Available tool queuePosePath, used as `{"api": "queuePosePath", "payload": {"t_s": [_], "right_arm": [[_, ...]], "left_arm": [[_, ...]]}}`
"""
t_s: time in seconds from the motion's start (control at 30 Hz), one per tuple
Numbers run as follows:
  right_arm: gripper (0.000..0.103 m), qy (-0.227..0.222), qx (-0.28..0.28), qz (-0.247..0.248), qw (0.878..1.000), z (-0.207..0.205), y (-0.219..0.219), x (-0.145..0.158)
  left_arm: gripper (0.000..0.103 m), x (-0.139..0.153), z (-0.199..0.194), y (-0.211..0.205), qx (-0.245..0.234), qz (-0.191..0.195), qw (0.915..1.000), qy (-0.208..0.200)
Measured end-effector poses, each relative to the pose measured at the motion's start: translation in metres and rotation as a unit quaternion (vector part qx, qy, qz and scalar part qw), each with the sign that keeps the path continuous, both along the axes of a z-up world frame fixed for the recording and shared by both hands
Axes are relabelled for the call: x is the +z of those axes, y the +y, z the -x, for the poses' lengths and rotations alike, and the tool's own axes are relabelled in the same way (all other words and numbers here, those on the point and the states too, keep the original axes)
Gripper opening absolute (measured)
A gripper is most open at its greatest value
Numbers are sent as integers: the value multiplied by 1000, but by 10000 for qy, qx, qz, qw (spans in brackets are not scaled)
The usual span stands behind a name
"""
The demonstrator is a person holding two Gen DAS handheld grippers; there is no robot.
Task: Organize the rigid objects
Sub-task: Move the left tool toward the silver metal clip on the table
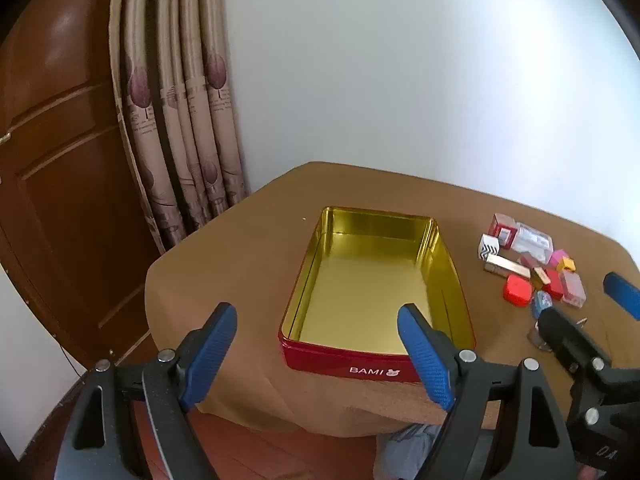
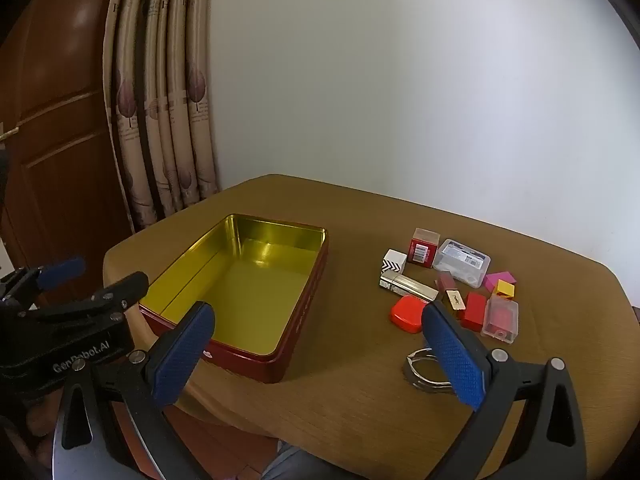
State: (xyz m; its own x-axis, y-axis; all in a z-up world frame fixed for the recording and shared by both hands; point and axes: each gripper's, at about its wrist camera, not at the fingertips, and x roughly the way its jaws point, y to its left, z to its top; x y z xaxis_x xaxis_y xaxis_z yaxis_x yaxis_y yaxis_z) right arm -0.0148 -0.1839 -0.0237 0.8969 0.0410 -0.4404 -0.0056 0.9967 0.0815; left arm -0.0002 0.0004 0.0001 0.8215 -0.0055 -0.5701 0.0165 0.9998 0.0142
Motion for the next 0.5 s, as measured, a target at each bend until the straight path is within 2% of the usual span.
{"api": "queuePosePath", "payload": {"t_s": [0.1, 0.2, 0.27, 0.37, 0.5], "right_arm": [[102, -19, 6, -72, 10000, 2, -1, -1], [102, -3, 6, -81, 10000, 3, -1, -3], [102, -1, 10, -84, 10000, 0, -9, -1], [102, -19, -37, -103, 9999, 5, -14, 3], [103, 9, -175, -275, 9995, 4, -28, 2]], "left_arm": [[85, 1, 3, 5, -3, 14, 10000, -74], [85, -7, 5, -6, -15, -329, 9995, -16], [85, -9, 5, -11, -9, -403, 9992, 35], [85, -4, 3, -7, -43, -305, 9995, 105], [85, -3, -2, -10, -97, -375, 9991, 168]]}}
